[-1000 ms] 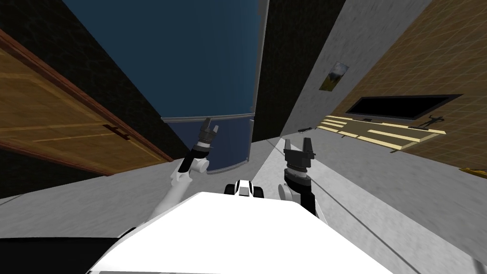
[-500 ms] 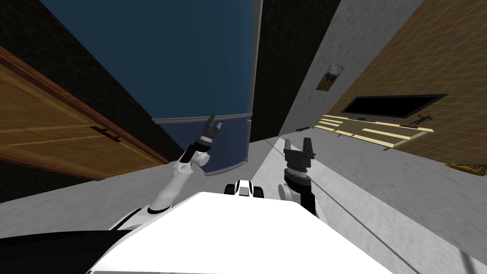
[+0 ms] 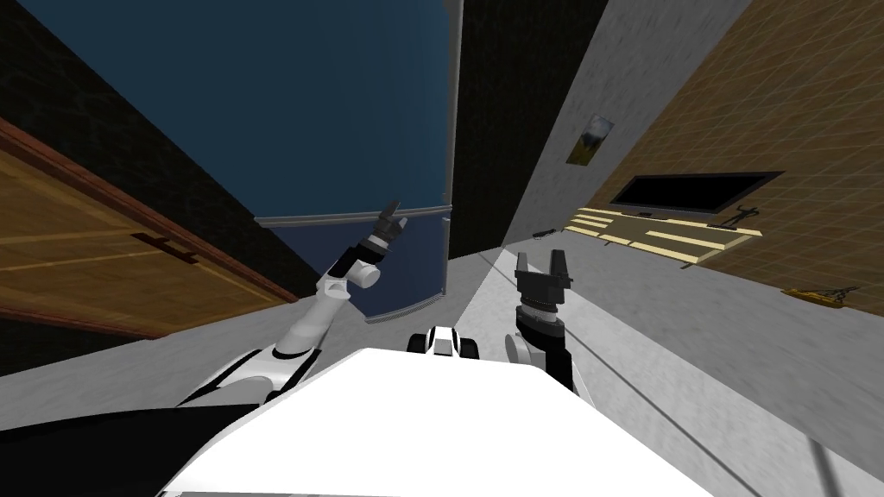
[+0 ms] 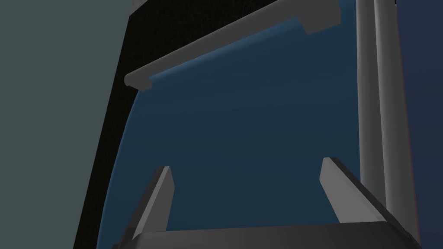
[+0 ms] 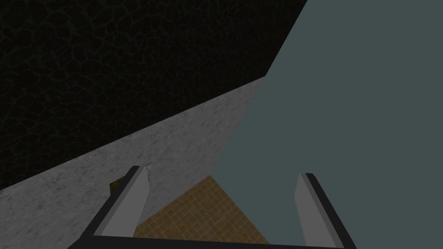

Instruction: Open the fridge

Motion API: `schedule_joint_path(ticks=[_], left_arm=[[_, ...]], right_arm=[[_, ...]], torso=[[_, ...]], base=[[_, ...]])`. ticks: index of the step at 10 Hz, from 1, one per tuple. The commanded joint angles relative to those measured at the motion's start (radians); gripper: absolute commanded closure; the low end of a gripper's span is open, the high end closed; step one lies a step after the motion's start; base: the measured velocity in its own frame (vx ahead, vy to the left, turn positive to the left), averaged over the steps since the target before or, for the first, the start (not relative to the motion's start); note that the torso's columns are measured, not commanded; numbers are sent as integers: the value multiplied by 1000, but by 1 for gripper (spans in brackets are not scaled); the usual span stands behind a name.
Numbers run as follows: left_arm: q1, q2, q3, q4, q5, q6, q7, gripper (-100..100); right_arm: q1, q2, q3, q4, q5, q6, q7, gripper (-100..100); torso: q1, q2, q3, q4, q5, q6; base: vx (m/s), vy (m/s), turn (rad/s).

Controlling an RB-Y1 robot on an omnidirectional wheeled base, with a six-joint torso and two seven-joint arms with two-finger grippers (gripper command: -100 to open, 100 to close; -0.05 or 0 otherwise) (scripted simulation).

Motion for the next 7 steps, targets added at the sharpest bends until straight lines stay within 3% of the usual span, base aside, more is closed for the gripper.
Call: schedule_joint_path(ticks=[1,2,3,5,6,7], left_arm=[[-68,57,-8,20,54,60,-18,-100],[-101,93,-15,37,87,94,-33,-100],[-110,93,-15,37,87,95,-33,-100],[-178,162,-28,70,147,157,-64,-100],[-185,162,-28,70,147,161,-64,-100],[-220,195,-34,85,175,192,-81,-100]], right_arm=[[0,0,0,0,0,0,0,0],[0,0,0,0,0,0,0,0],[0,0,0,0,0,0,0,0],[0,0,0,0,0,0,0,0],[0,0,0,0,0,0,0,0],[0,0,0,0,0,0,0,0]], torso=[[0,-1,0,0,0,0],[1,0,0,0,0,0],[0,0,0,0,0,0],[-1,0,0,0,0,0],[-1,-1,-1,0,0,0],[-1,-1,0,0,0,0]], base=[[48,-37,-26],[45,-38,-44],[33,-30,-28],[47,-46,-73],[47,-45,-22],[44,-49,-37]])
